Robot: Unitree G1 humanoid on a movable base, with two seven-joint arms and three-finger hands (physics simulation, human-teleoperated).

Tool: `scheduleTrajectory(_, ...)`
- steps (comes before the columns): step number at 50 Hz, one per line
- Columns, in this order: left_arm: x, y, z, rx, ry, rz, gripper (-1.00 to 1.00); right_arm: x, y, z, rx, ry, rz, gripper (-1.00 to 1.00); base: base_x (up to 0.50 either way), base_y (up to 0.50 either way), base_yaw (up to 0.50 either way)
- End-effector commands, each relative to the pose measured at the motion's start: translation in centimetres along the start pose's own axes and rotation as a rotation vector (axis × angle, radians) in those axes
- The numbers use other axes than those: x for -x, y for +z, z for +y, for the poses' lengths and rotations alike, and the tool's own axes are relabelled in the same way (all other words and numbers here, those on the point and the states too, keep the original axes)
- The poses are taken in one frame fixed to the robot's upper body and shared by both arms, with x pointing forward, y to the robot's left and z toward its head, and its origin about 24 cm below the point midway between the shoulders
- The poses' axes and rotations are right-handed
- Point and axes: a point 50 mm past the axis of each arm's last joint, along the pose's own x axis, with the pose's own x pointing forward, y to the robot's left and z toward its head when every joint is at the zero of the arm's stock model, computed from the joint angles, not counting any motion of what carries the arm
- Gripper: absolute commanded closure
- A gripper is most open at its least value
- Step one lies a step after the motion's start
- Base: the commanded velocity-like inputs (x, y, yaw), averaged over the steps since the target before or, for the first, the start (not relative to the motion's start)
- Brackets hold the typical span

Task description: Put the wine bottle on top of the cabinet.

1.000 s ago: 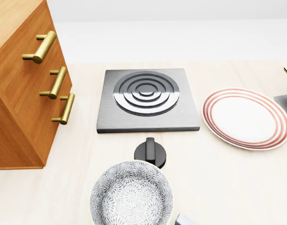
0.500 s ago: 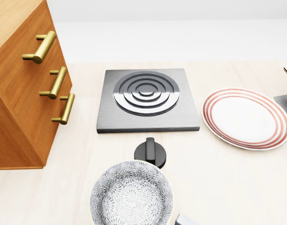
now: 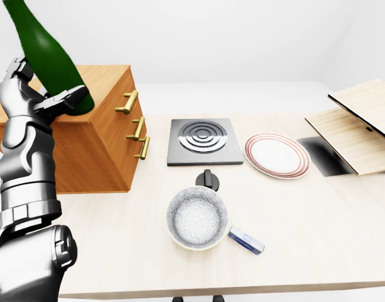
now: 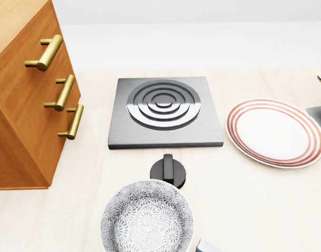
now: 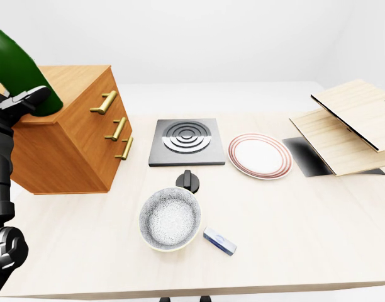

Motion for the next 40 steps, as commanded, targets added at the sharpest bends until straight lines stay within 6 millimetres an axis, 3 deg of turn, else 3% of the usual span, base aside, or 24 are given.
scheduleTrajectory(1,0.5,-1.7,0.6,-0.009,0.015,0.057,-0.52,0.0,0.0,0.0,-0.001,-0.004,-0.002,-1.00,0.00,0.00,0.00)
scheduleTrajectory(5,0.6,-1.5,0.7,-0.011,0.016,0.049,-0.53,-0.1,0.0,0.0,-0.002,-0.008,-0.002,-1.00,0.00,0.00,0.00)
scheduleTrajectory(9,0.8,0.9,1.0,-0.010,0.013,-0.043,-0.46,-0.1,0.0,0.0,-0.002,-0.009,-0.002,-1.00,0.00,0.00,0.00)
scheduleTrajectory(10,1.1,2.0,1.2,-0.009,0.014,-0.092,-0.53,-0.1,0.0,0.0,-0.002,-0.008,-0.002,-1.00,0.00,0.00,0.00)
scheduleTrajectory(13,1.6,4.2,1.4,-0.005,0.022,-0.175,-1.00,-0.1,0.0,-0.1,-0.002,-0.015,-0.003,-1.00,0.00,0.00,0.00)
scheduleTrajectory(15,2.3,6.8,1.6,0.005,0.021,-0.276,-1.00,-0.1,0.0,-0.1,-0.003,-0.024,-0.004,-1.00,0.00,0.00,0.00)
scheduleTrajectory(18,4.3,12.8,1.7,0.050,0.026,-0.494,-1.00,-0.1,0.0,-0.1,-0.003,-0.024,-0.005,-1.00,0.00,0.00,0.00)
scheduleTrajectory(19,4.4,13.0,1.7,0.057,0.026,-0.498,-1.00,-0.1,0.0,-0.1,-0.003,-0.023,-0.005,-1.00,0.00,0.00,0.00)
scheduleTrajectory(20,5.1,14.8,1.7,0.078,0.031,-0.562,-1.00,-0.1,0.0,-0.1,-0.004,-0.021,-0.005,-1.00,0.00,0.00,0.00)
scheduleTrajectory(28,9.2,22.8,2.2,0.243,0.024,-0.792,-1.00,-0.1,0.0,0.0,-0.001,-0.009,0.001,-1.00,0.00,0.00,0.00)
scheduleTrajectory(34,12.9,26.7,1.9,0.378,-0.050,-0.811,-1.00,-0.1,0.0,0.0,-0.002,-0.008,-0.002,-1.00,0.00,0.00,0.00)
scheduleTrajectory(37,14.6,27.2,1.4,0.380,-0.082,-0.771,-1.00,0.0,0.0,0.0,-0.001,0.003,-0.001,-1.00,0.00,0.00,0.00)
scheduleTrajectory(40,17.7,27.3,0.4,0.405,-0.175,-0.792,-1.00,0.0,0.0,0.1,0.000,0.018,0.001,-1.00,0.00,0.00,0.00)
